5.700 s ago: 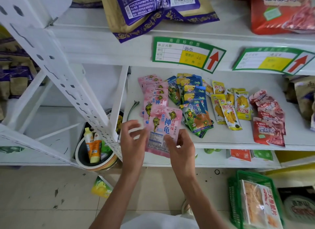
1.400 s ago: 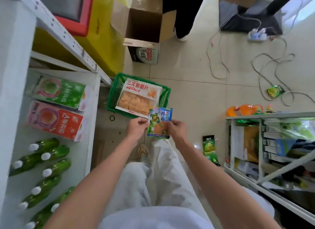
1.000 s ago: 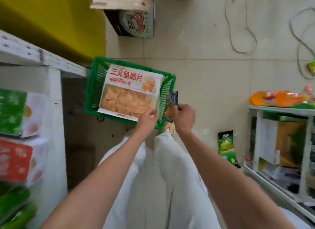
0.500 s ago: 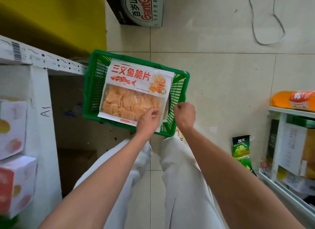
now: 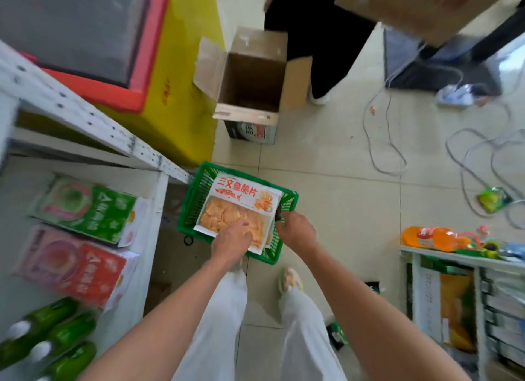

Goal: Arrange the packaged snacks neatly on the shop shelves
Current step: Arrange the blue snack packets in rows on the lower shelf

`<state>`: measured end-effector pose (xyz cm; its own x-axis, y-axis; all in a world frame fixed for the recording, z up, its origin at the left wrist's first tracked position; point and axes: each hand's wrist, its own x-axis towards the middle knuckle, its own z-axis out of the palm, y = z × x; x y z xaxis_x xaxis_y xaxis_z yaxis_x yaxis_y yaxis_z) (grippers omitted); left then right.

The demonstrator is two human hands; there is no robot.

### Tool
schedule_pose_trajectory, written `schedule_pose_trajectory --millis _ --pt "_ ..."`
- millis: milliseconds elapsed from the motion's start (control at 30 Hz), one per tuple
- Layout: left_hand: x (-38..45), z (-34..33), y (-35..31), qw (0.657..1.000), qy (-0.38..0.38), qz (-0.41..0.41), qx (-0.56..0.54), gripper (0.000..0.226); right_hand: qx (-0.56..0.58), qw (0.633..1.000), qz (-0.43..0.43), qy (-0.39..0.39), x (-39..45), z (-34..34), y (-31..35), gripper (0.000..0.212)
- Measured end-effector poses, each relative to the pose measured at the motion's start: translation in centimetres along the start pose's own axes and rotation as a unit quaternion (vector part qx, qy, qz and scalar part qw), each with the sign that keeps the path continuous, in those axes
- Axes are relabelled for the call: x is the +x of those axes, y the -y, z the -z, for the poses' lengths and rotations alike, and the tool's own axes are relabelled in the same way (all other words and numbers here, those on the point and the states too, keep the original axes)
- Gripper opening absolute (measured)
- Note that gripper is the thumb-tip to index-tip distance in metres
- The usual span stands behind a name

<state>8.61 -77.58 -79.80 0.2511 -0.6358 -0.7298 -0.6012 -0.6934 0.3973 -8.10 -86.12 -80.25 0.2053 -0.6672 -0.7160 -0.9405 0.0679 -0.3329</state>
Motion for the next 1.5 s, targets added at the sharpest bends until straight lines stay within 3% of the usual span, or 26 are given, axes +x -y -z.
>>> schedule_pose_trajectory --millis 200,400,567,733,867,967,1100,1200,1267,1367,1433,1500 --pt "-11.2 4.4 -1.6 0.991 -0.132 -0.015 -0.007 0.038 -0.15 0.974 0.169 0.026 -8.7 4.4 4.3 0.044" --pt "-27.1 4.6 1.6 0.959 -0.282 0.029 0.011 0.049 -0.24 0.914 0.327 0.02 -22.0 4.9 10.1 0.053" --pt "-40.1 5.2 6.3 0.903 -0.423 0.068 0.033 0.056 -0.285 0.847 0.448 0.022 -32.8 2.6 15.4 0.059" --pt "-52.7 6.7 12.4 0.845 -0.522 0.093 0.067 0.053 -0.262 0.792 0.551 -0.012 -43.0 -2.8 21.3 0.046" --pt "-63.0 5.1 19.4 0.814 -0.555 0.155 0.069 0.05 -0.258 0.744 0.616 -0.005 -51.6 -9.2 23.9 0.049" --pt "-69.4 1.1 24.8 0.797 -0.569 0.196 0.048 0.049 -0.264 0.737 0.622 0.026 -56.9 -14.7 24.0 0.052" --pt "-74.4 -3.3 31.1 0.8 -0.544 0.251 0.027 0.051 -0.252 0.731 0.632 0.051 -62.5 -21.0 24.1 0.054" --pt "-75.6 -5.9 32.4 0.808 -0.531 0.253 -0.03 0.047 -0.275 0.733 0.619 0.062 -65.1 -24.1 23.7 0.057" --pt "-75.2 -5.9 32.9 0.795 -0.55 0.228 -0.117 0.045 -0.284 0.731 0.618 0.055 -66.2 -25.1 24.6 0.055" --pt "-74.3 -2.8 33.5 0.727 -0.569 0.17 -0.345 0.043 -0.264 0.736 0.622 0.035 -66.7 -26.2 27.5 0.046" --pt "-73.9 -1.1 33.4 0.653 -0.544 0.121 -0.513 0.036 -0.248 0.742 0.622 0.033 -66.2 -26.9 29.2 0.047" --pt "-73.4 -0.3 33.7 0.596 -0.521 0.101 -0.603 0.029 -0.241 0.741 0.625 0.041 -65.9 -27.3 30.6 0.046"
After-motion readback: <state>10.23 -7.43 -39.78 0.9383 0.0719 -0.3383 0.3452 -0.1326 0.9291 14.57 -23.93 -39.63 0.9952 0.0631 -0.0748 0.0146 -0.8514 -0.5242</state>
